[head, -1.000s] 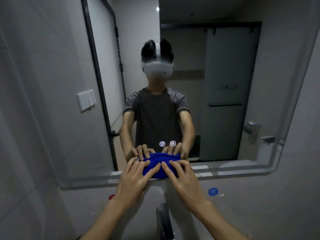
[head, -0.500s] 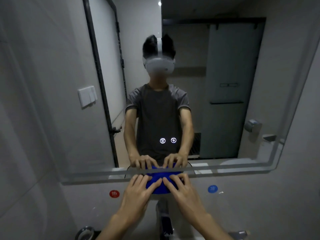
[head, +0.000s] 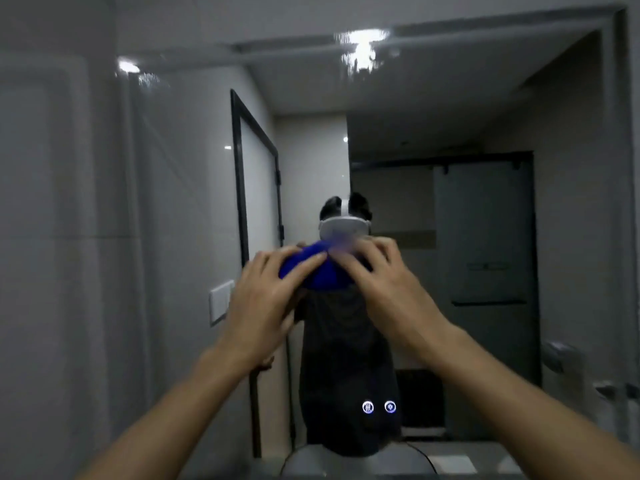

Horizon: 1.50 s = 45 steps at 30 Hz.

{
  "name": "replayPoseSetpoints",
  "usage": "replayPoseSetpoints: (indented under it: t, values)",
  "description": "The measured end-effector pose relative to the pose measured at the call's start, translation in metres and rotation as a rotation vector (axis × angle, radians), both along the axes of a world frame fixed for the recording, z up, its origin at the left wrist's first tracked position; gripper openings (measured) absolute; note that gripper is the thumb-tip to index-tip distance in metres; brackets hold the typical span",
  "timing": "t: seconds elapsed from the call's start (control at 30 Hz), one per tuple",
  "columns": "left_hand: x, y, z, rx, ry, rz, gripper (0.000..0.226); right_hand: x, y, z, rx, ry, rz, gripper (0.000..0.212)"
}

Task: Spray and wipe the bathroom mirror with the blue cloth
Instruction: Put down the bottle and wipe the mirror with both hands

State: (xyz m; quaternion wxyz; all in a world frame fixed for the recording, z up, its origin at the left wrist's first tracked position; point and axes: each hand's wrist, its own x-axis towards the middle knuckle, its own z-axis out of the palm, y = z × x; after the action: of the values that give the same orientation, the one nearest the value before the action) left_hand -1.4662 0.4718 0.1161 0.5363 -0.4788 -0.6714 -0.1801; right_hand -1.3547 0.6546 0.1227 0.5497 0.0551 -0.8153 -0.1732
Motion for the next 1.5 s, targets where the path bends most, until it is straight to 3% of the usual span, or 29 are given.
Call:
replayPoseSetpoints:
  t: [0.17,0.33,0.57,0.77,1.5]
  values:
    - [-0.008,-0.012,0.130,0.066,0.122,0.046,0.063,-0.009,-0.018,0.128,0.002,0.030,-0.041,0.077]
    - [-0.021,-0.016,0.234,0.142,0.149,0.015,0.066,-0.015,-0.036,0.230,-0.022,0.117,-0.015,0.057]
    - [-0.033,-0.008,0.324,0.194,0.162,0.024,0.065,-0.023,-0.049,0.309,-0.088,0.159,-0.053,0.061]
    - [-0.062,0.012,0.325,0.179,0.048,0.029,0.069,-0.059,-0.037,0.315,-0.103,0.084,-0.126,0.064]
    - [-0.078,-0.004,0.252,0.143,0.083,0.095,0.066,-0.073,-0.035,0.248,0.001,0.088,-0.184,0.063]
